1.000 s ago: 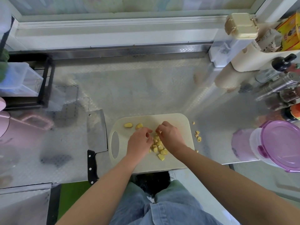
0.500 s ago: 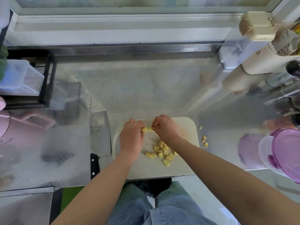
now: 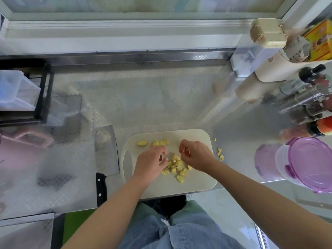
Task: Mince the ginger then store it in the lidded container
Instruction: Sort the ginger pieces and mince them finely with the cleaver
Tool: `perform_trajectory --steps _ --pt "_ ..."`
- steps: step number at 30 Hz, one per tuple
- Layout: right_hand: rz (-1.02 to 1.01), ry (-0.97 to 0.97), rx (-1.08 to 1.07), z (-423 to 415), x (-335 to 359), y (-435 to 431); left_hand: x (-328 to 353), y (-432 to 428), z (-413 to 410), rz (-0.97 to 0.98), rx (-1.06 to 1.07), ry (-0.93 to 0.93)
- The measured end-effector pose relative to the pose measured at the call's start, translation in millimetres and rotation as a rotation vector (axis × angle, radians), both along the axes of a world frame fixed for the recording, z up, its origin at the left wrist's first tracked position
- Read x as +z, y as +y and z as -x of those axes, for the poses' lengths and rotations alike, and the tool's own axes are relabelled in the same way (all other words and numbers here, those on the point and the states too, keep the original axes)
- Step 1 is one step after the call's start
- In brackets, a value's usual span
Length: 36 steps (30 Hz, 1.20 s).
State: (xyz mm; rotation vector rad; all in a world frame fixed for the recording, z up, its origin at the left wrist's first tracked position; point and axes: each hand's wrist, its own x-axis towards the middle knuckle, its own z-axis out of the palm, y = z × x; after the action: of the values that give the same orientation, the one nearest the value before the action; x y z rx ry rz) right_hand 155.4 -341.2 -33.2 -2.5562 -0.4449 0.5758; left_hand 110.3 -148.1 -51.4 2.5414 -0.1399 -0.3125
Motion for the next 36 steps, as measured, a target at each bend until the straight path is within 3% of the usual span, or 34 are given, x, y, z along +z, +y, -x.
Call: perform_trajectory --steps 4,7,11,19,23,26,28,31,33,36 --pt "0.113 0.039 -0.046 7 4 -23 0 -8 2 0.032 -0.047 0.018" --pt "0.153 0.103 0.053 17 4 -31 -1 -15 2 0.004 -0.037 0.021" --pt "0.244 0.028 0.152 27 2 -28 0 -19 7 -0.010 -0.022 0.014" --pt "0.201 -0.043 0.178 32 3 -28 2 -15 16 0.046 0.047 0.017" --pt "0.030 0.078 0.027 29 -1 -32 2 -14 14 0.050 0.044 0.018" --pt "-0.208 0.209 -0.289 23 6 -27 3 -14 11 0.092 0.099 0.040" --pt "-0.433 0.313 -0.518 14 11 -16 4 -14 8 0.220 0.196 0.101" --pt "-0.695 0.507 -0.663 3 14 9 10 -13 2 0.605 0.391 0.285" --pt "-0.696 0.564 -0.634 0 13 26 15 -8 -2 0.765 0.532 0.313" --pt "-0.599 0.523 -0.558 -5 11 48 14 10 -6 0.745 0.648 0.253"
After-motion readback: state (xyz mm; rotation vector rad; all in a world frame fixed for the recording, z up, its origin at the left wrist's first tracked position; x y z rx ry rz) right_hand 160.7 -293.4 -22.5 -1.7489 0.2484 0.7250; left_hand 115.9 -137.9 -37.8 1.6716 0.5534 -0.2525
